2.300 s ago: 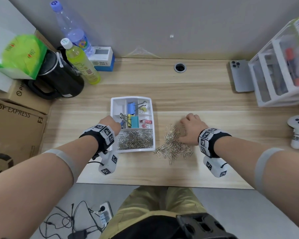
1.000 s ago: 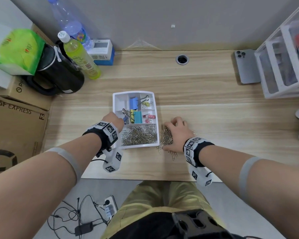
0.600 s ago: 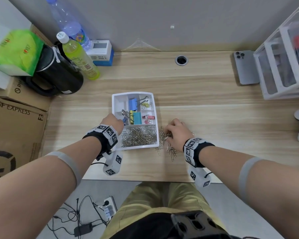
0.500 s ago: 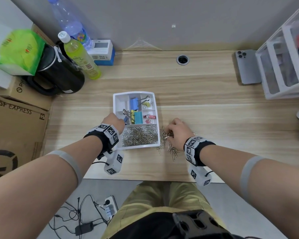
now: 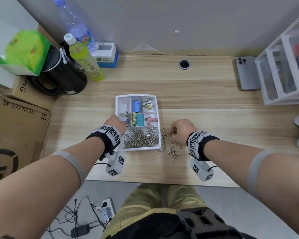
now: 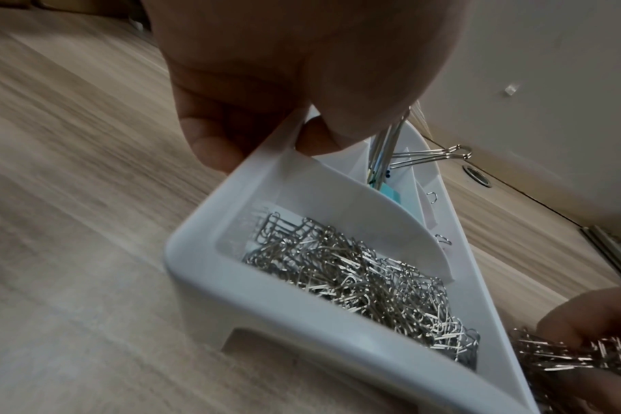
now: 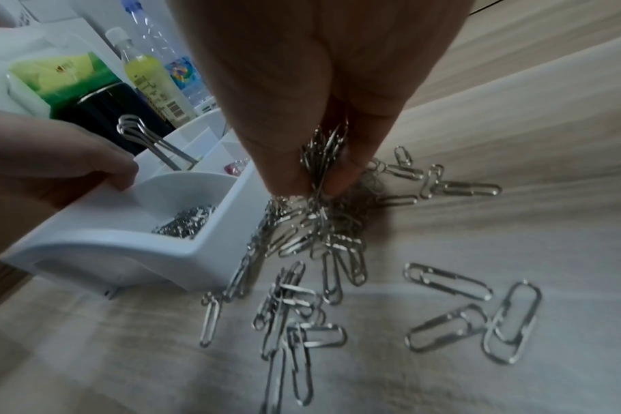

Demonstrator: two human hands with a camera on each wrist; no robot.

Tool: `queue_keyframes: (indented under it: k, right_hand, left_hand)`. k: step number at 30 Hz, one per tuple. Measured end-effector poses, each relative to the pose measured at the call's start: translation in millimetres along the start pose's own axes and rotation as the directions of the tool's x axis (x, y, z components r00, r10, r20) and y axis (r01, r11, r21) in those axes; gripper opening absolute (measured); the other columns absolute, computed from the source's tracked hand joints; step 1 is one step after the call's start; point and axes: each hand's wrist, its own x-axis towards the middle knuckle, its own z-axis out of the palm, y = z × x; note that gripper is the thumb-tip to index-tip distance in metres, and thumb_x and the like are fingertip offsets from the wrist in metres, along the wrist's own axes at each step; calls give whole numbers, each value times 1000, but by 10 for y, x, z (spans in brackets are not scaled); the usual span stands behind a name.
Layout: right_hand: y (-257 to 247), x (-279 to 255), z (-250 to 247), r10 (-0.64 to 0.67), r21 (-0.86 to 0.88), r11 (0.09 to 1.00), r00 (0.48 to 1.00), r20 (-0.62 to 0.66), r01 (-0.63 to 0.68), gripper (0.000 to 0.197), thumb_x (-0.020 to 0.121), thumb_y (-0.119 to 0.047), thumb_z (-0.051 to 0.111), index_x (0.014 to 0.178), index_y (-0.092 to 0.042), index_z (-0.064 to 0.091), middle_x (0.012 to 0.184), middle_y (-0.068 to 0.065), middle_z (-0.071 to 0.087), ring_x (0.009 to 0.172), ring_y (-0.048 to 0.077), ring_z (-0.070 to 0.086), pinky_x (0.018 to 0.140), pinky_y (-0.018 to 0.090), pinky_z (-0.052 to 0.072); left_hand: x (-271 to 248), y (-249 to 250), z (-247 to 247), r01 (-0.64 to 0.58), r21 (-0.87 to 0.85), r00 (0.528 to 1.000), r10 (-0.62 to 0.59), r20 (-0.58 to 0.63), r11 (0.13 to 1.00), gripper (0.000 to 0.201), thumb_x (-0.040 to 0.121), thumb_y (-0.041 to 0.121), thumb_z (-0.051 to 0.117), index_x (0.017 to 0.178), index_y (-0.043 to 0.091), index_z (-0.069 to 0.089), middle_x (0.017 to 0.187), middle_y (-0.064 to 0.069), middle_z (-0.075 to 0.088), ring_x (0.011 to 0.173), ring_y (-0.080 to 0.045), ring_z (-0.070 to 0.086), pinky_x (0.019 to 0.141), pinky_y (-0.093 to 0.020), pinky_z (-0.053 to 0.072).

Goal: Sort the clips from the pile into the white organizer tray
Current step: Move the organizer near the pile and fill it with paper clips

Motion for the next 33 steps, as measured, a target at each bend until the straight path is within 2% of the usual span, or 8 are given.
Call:
queue_keyframes:
  k: [10,13,15,18,20,24,29,33]
  right_hand:
    - [-571,58,-85,-168,154,975,985,38,161,15,78,-11,71,92,-15,76,105,-6,66,70,3,58,61,12,43]
    - [-753,76,53,-226,183,959,974,34,216,14,81,-18,73,94,-18,76,109,-4,67,96,13,64,83,21,50]
    - [-805,84,134,-270,131,957,960,76,259,20,85,-23,71,104,-19,76,113,0,68,112,18,58,92,20,43]
    - [-791,73,183,-312,122,947,943,117,298,24,88,-20,65,110,-21,74,113,-2,70,114,17,57,108,25,38]
    - [-725,62,150,-321,99,944,946,43,315,27,87,-20,61,110,-25,73,111,-5,69,101,14,62,99,35,50]
    - [-521,37,-63,-302,78,947,947,-111,311,23,87,-20,60,108,-24,68,102,-13,58,81,2,56,80,28,54]
    - [-46,166,-238,-133,-106,986,990,-57,126,45,85,-29,57,128,-14,56,127,3,54,117,23,50,99,38,45]
    - [50,185,-82,-210,-199,959,977,-22,202,57,81,-43,63,131,-17,53,129,1,47,120,23,43,101,38,43]
  left_hand:
    - [-14,21,-79,15,-23,998,-14,69,1000,11,96,17,43,102,7,43,85,-8,50,76,-25,52,63,-32,41]
    - [-20,18,-92,12,-21,997,-10,75,1000,13,96,19,43,101,8,42,92,-10,52,79,-26,53,65,-32,42]
    - [-17,17,-93,8,-23,997,-7,72,1000,12,96,19,44,99,7,43,86,-9,51,72,-23,51,63,-31,41]
    - [-19,21,-95,3,-22,998,-2,65,1000,11,96,17,43,95,6,46,76,-6,49,61,-17,45,56,-29,38]
    - [-27,29,-104,-1,-14,998,1,66,1000,12,95,17,43,95,6,47,74,-5,48,61,-16,46,53,-28,36]
    - [-45,20,-124,-7,1,998,7,55,1000,12,96,18,42,95,6,46,77,-5,49,61,-14,44,51,-27,35]
    - [-50,-18,-179,1,18,999,-1,51,1000,13,96,20,43,100,8,45,78,-4,48,62,-15,45,56,-28,38]
    - [-50,-55,-220,1,46,999,-3,51,999,14,95,19,43,103,9,47,93,-9,51,72,-21,49,65,-30,40]
